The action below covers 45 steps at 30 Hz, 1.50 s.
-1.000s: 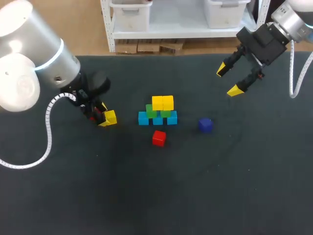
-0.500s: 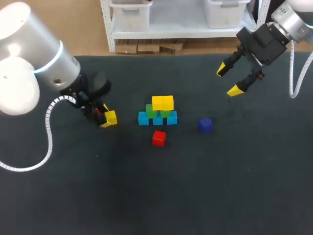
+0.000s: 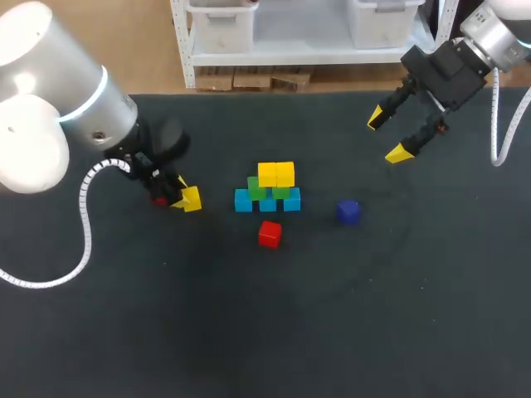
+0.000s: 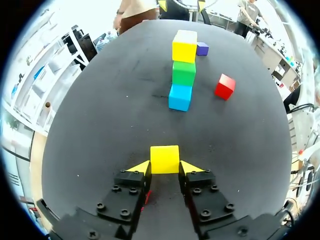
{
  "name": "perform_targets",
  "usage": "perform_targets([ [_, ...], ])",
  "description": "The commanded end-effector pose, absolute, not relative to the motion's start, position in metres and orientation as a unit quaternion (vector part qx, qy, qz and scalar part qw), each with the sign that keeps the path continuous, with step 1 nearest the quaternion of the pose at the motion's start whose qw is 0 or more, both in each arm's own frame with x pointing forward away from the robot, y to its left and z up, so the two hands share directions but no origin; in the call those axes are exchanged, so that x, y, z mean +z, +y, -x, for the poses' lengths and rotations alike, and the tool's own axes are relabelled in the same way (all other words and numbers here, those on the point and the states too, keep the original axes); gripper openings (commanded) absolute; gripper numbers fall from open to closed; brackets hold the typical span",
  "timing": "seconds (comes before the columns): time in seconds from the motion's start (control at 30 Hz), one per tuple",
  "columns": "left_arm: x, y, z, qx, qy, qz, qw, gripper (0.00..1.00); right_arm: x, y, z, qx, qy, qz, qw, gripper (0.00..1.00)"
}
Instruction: Place the blue cubes, place green cubes on the blue cubes, place the yellow cubes on the green cubes, then place the red cubes on the yellow cubes, and place purple cube on the red cubes.
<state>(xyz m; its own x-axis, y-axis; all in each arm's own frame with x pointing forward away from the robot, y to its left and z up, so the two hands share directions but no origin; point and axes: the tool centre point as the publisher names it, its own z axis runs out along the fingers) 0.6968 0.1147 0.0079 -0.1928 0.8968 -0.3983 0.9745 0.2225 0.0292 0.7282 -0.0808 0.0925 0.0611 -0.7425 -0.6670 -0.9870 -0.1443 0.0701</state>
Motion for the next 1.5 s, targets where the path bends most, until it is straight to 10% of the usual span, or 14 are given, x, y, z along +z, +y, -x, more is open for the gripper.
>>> perform_targets([
  [0.03, 0.023, 0.117, -0.689, -0.114, 0.760, -0.613, 0.182, 0.00, 0.092, -0.081, -0.729, 0.293, 0.619, 0.698, 0.210, 1.00],
  [1.5, 0.078, 0.023, -0.695, -0.112, 0.704, -0.677, 0.183, 0.00, 0.092, -0.081, -0.729, 0.293, 0.619, 0.698, 0.210, 1.00],
])
